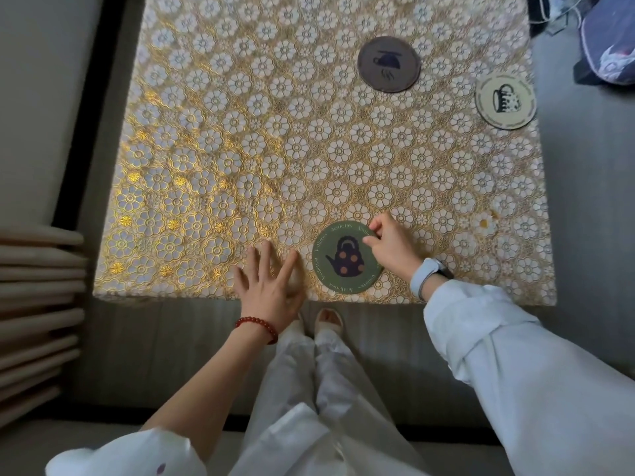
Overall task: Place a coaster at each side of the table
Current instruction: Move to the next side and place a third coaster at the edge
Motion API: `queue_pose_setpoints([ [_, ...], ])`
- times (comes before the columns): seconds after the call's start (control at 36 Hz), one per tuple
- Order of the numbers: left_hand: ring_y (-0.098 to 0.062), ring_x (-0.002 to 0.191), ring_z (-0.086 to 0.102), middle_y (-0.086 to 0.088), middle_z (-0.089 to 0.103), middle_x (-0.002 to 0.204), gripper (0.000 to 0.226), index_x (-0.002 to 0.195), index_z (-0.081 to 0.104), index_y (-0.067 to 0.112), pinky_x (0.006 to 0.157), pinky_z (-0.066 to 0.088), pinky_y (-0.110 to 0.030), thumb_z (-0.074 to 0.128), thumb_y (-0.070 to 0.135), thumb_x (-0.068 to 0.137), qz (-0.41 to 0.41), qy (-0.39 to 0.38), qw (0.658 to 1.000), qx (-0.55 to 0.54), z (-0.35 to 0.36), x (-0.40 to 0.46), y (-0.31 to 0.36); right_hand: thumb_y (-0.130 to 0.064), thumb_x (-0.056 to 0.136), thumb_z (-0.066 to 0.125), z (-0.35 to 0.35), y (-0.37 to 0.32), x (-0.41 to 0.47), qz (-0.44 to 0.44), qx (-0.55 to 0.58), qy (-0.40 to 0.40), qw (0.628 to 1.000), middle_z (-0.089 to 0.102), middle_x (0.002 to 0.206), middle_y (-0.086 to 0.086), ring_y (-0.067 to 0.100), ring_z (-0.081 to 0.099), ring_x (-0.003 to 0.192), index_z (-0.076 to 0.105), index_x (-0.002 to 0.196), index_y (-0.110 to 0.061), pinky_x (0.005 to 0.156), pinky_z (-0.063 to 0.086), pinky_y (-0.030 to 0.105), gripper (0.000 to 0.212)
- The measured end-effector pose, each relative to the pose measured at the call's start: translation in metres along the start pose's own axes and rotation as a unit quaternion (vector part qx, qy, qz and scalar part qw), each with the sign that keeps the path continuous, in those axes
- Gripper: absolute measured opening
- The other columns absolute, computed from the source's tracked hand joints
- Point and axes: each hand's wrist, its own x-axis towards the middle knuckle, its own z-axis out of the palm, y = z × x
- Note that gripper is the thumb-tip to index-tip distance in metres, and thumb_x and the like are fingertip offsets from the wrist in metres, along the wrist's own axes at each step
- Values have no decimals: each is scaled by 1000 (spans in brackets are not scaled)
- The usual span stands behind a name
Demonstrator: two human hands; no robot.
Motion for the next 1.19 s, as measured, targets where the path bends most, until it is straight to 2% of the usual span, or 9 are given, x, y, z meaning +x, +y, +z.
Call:
queue_pose_setpoints([
  [0.11,-36,140,-10,-11,-6,154,69,137,12,41,108,0,-62,49,51,80,0,2,1000,0,0,1,1,-18,83,60,0,0,-2,5,0,-6,1000,58,85,3,20,55,73,50,92,-12,55,38,25,14],
  [0.28,-37,139,-9,-11,-2,153,67,134,19,41,108,2,-64,54,52,77,17,6,1000,-7,-1,6,12,-16,84,60,-2,-1,-2,14,11,-9,1000,58,92,6,22,55,81,51,96,-9,70,47,33,16],
  [0.42,-36,139,-11,-9,-5,154,74,134,13,41,107,-1,-63,52,62,74,12,1,1000,-11,2,9,23,-18,83,60,-1,-1,-2,13,6,-5,1000,62,97,10,21,54,80,52,96,-10,67,44,30,18],
  [0.53,-34,139,-12,-10,-5,154,81,137,13,38,108,-3,-61,55,61,73,4,3,1000,-21,2,10,26,-21,83,61,-1,-2,-1,13,-5,-4,1000,64,96,10,23,57,79,53,95,-12,69,48,33,17],
  [0.67,-31,140,-14,-8,-8,154,88,140,8,36,110,-3,-58,57,60,72,-2,0,1000,-22,2,9,24,-23,84,59,1,-5,-2,3,-24,-18,1000,62,90,5,21,58,75,52,96,-14,61,47,30,17],
  [0.83,-31,140,-13,-8,-6,154,86,140,9,36,110,-3,-57,58,59,72,-5,7,1000,-18,3,9,25,-18,85,58,0,-7,-4,-16,-11,-15,1000,58,89,5,15,51,69,50,97,-10,48,32,20,17],
  [0.89,-31,140,-12,-8,-6,154,86,139,10,37,110,-4,-57,57,60,72,-7,9,1000,-18,4,9,24,-17,84,59,1,-8,-5,-25,-17,-5,1000,55,94,6,16,49,73,49,97,-10,53,35,21,18],
  [1.03,-31,140,-10,-8,-3,154,83,139,12,38,110,-1,-57,57,60,73,-9,16,1000,-12,5,9,24,-16,85,58,2,-5,-9,-55,-35,4,998,49,113,10,21,49,96,51,103,-6,83,45,34,23],
  [1.19,-29,141,-11,-6,-4,155,84,139,13,40,110,-3,-55,56,63,71,-12,20,1000,-17,5,9,23,-23,85,57,6,5,-25,-97,-83,-8,992,42,124,10,24,47,107,43,125,-6,91,46,39,46],
])
